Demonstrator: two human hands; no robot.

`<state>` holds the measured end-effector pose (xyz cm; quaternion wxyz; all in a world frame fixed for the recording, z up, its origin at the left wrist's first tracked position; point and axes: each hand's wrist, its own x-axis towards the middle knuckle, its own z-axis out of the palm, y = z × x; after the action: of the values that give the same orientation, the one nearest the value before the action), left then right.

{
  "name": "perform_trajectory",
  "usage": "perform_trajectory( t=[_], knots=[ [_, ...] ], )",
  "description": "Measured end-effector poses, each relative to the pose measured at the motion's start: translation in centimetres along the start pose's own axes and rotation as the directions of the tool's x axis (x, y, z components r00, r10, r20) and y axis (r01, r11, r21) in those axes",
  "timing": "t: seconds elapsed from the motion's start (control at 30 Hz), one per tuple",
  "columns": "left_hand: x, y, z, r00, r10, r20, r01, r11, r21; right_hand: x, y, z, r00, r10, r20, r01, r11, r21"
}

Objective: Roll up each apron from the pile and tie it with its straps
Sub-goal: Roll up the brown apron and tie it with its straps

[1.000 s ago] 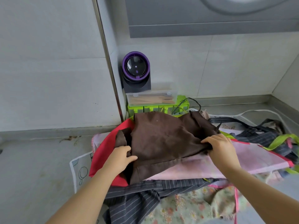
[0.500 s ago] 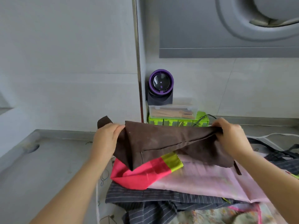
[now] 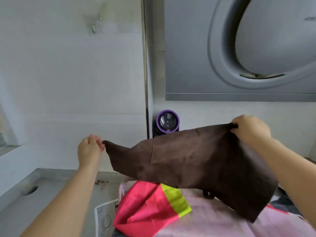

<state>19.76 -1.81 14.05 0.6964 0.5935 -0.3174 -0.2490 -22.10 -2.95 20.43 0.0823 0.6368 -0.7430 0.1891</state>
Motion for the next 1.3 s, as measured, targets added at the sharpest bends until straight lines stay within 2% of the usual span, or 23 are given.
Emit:
perform_trajectory(
  t=[0.07,0.13,0.17,0.2,0.27,0.3,0.33,0.4,0.5,0.57,0.67,0.77,0.83,0.9,0.97,1.0,1.07,1.1,1.13,1.2,1.23,1.27,1.3],
  knots=[
    [-1.3,-0.6,0.8,0.994,0.067,0.082,-0.085,0.967,0.239,-0.8,-1.1,0.2,0.984,-0.067,0.165,0.049,0.993,0.108],
    [-3.7,-1.3,2.0,0.958,0.182,0.220,-0.252,0.902,0.351,-2.0,-2.1,0.4,0.949,-0.137,0.285,0.077,0.974,0.211],
    [-5.2,-1.5,2.7,0.900,0.246,0.360,-0.368,0.871,0.325,-2.5,-2.6,0.5,0.945,-0.165,0.281,0.097,0.966,0.241],
    [-7.1,-1.4,3.5,0.788,0.281,0.548,-0.492,0.822,0.287,-2.9,-3.0,0.5,0.947,-0.184,0.262,0.116,0.960,0.256],
    [-9.9,-1.8,5.1,0.526,0.187,0.830,-0.690,0.664,0.288,-3.3,-3.6,0.4,0.947,-0.216,0.239,0.151,0.953,0.261],
    [-10.7,-2.3,5.7,0.458,0.115,0.882,-0.752,0.580,0.314,-3.5,-3.7,0.3,0.945,-0.229,0.234,0.166,0.951,0.260],
    [-11.2,-2.9,6.2,0.431,0.050,0.901,-0.783,0.518,0.346,-3.7,-3.8,0.0,0.945,-0.237,0.226,0.176,0.949,0.263],
    [-11.9,-3.8,6.7,0.430,-0.045,0.902,-0.756,0.527,0.387,-4.1,-3.7,-0.7,0.952,-0.239,0.194,0.177,0.941,0.289],
    [-13.9,-4.7,7.1,0.446,-0.055,0.893,-0.588,0.735,0.339,-4.6,-3.3,-1.4,0.969,-0.211,0.132,0.162,0.936,0.313],
    [-15.2,-4.6,7.2,0.435,-0.046,0.899,-0.530,0.794,0.297,-4.9,-3.1,-1.4,0.978,-0.185,0.095,0.146,0.936,0.319],
    [-16.3,-4.9,7.2,0.378,-0.087,0.922,-0.586,0.748,0.311,-5.3,-3.0,-1.2,0.987,-0.151,0.063,0.121,0.930,0.346],
    [-16.6,-5.9,7.0,0.373,-0.094,0.923,-0.662,0.670,0.336,-5.4,-2.9,-0.9,0.990,-0.140,0.033,0.118,0.920,0.375],
    [-16.4,-6.7,6.8,0.428,-0.053,0.902,-0.675,0.646,0.358,-5.2,-2.6,-0.9,0.992,-0.127,0.020,0.109,0.914,0.391],
    [-15.2,-6.6,6.4,0.531,0.064,0.845,-0.658,0.660,0.363,-4.7,-1.6,-1.2,0.990,-0.132,0.058,0.100,0.915,0.391],
    [-12.6,-5.2,6.0,0.583,0.234,0.778,-0.695,0.640,0.328,-4.1,-0.4,-1.7,0.965,-0.197,0.175,0.149,0.955,0.257],
    [-11.2,-4.0,5.8,0.576,0.286,0.765,-0.727,0.608,0.320,-3.9,0.1,-1.7,0.941,-0.218,0.258,0.186,0.972,0.141],
    [-8.0,0.2,6.0,0.507,0.357,0.784,-0.816,0.493,0.304,-2.6,0.7,-2.5,0.915,-0.202,0.348,0.247,0.965,-0.087],
    [-6.8,2.8,6.2,0.466,0.375,0.802,-0.856,0.423,0.299,-1.8,0.6,-3.1,0.927,-0.197,0.319,0.253,0.956,-0.147],
    [-5.7,5.8,6.5,0.427,0.415,0.803,-0.889,0.356,0.289,-1.1,0.4,-4.1,0.955,-0.205,0.214,0.240,0.959,-0.153],
    [-4.3,11.9,6.8,0.383,0.540,0.749,-0.921,0.282,0.267,0.2,-0.4,-6.8,0.970,-0.164,-0.180,0.166,0.986,-0.005],
    [-3.8,13.9,6.7,0.384,0.594,0.707,-0.920,0.308,0.241,0.3,-0.8,-7.6,0.910,-0.128,-0.395,0.176,0.981,0.086],
    [-3.4,15.4,6.6,0.390,0.613,0.687,-0.915,0.337,0.219,0.6,-1.0,-8.3,0.841,-0.104,-0.530,0.200,0.972,0.126],
    [-3.0,16.0,6.4,0.385,0.583,0.716,-0.916,0.336,0.219,0.8,-0.9,-8.7,0.842,-0.102,-0.529,0.199,0.971,0.129]
  ],
)
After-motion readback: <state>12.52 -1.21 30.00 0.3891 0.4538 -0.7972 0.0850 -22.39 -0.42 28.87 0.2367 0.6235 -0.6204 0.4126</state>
